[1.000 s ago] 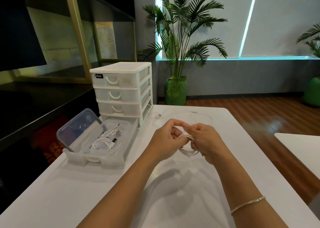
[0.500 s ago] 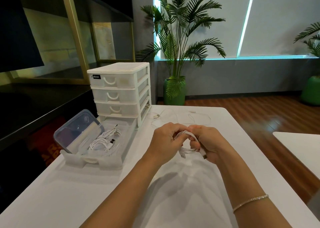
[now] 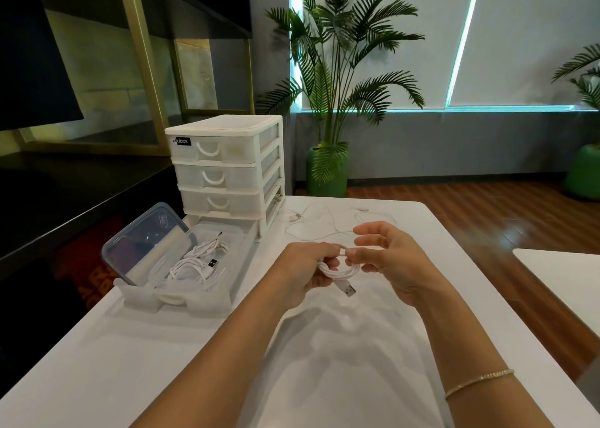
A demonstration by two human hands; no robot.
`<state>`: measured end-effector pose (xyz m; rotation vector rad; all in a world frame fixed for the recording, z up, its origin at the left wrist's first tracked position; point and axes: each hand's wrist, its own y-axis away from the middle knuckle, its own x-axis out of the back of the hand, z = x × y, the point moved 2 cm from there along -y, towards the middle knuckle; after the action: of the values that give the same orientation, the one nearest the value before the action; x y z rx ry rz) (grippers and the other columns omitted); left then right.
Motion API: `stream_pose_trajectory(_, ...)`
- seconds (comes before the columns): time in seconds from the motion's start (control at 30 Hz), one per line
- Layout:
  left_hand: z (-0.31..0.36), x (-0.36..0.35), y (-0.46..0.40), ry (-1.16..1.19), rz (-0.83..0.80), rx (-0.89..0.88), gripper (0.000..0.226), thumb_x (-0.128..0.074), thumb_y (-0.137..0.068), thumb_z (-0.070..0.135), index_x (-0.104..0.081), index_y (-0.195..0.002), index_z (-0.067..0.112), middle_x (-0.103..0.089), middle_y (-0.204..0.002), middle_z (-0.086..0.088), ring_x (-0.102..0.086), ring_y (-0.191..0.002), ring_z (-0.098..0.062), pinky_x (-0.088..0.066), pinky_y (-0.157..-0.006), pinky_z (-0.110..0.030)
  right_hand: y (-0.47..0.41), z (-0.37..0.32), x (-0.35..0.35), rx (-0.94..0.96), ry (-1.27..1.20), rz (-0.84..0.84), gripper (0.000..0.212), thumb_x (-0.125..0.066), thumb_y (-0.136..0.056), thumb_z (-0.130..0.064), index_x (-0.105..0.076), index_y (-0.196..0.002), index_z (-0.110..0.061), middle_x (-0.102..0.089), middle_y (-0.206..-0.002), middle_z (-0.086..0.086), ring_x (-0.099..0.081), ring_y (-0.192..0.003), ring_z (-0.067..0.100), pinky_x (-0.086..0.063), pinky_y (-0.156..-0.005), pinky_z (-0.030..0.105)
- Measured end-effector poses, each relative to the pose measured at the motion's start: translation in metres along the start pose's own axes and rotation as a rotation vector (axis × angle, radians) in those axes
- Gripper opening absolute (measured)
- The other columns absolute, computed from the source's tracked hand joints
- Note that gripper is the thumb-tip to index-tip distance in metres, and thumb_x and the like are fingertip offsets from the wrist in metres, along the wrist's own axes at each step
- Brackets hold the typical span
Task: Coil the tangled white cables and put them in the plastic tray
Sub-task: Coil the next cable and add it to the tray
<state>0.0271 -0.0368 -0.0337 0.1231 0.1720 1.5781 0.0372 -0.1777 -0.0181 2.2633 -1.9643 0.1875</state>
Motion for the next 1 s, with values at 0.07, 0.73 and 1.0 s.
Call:
stream_pose_trajectory(0.07,-0.001,0.001,0.001,0.176,-0.056,0.091,0.016,-0.056,-0.09,0.011,-0.069,-0.081,0.008,-0.063,-0.06,-0.002,-0.055,-0.052,-0.01,-0.047,-0.052,-0.022,-0.001,0.0,-0.001,0.097,0.184,0.057,0.018,-0.076,-0.073,-0.011,-0.061,-0.078,-0.02,-0.064,-0.092,0.003,-0.059,-0.08,0.02,-0.045,-0.064,0.026)
stream_pose_trajectory(0.73,0.002,0.002,-0.004,0.064,0.07,-0.197,0.022,-0.052,-0.093,0.029,-0.065,-0.08,0.017,-0.063,-0.072,0.002,-0.057,-0.081,-0.018,-0.043,-0.086,-0.032,-0.004,0.001,-0.017,0.283,0.715,0.119,0.02,-0.06,-0.086,-0.038,-0.072,-0.1,-0.032,-0.064,-0.104,-0.002,-0.05,-0.094,0.012,-0.043,-0.09,0.045)
stream_pose_trajectory(1.0,0.002,0.012,-0.01,-0.161,0.145,-0.439,0.017,-0.049,-0.094,0.029,-0.062,-0.092,0.019,-0.053,-0.067,0.007,-0.049,-0.069,-0.011,-0.042,-0.07,-0.021,0.002,-0.002,-0.023,-0.009,-0.016,0.0,0.021,-0.054,-0.092,-0.027,-0.066,-0.08,-0.014,-0.056,-0.08,-0.003,-0.046,-0.075,0.012,-0.036,-0.065,0.023)
